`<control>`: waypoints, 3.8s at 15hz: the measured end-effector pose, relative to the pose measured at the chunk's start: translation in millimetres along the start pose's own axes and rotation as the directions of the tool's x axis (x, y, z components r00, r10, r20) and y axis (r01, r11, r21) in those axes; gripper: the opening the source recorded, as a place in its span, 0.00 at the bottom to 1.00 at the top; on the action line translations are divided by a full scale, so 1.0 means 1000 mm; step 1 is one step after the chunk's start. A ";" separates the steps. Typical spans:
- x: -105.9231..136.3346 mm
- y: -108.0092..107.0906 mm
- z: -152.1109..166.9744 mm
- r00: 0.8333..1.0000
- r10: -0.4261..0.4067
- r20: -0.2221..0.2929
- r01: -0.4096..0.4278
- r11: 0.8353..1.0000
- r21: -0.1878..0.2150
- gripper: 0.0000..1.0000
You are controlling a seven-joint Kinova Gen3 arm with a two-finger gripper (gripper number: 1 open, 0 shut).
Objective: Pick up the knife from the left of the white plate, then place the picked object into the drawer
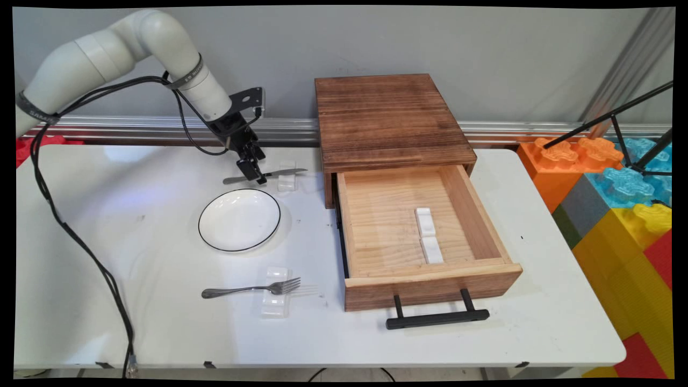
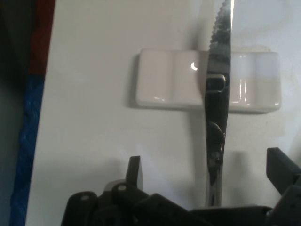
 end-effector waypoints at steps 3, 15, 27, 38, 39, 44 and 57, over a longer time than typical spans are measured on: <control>0.001 -0.001 0.003 1.000 0.003 0.004 -0.003 1.000 -0.005 1.00; 0.002 -0.006 0.010 0.999 0.022 0.025 -0.021 1.000 -0.009 0.00; -0.005 0.024 -0.066 0.996 -0.073 0.045 0.068 0.993 0.101 0.00; 0.024 0.129 -0.184 0.993 -0.113 0.018 0.109 0.985 0.135 0.00; 0.032 0.142 -0.192 0.993 -0.117 0.009 0.115 0.985 0.130 0.00; 0.078 0.191 -0.215 0.994 -0.103 -0.043 0.108 0.988 0.108 0.00; 0.202 0.261 -0.168 0.987 -0.027 -0.157 0.043 0.994 0.099 0.00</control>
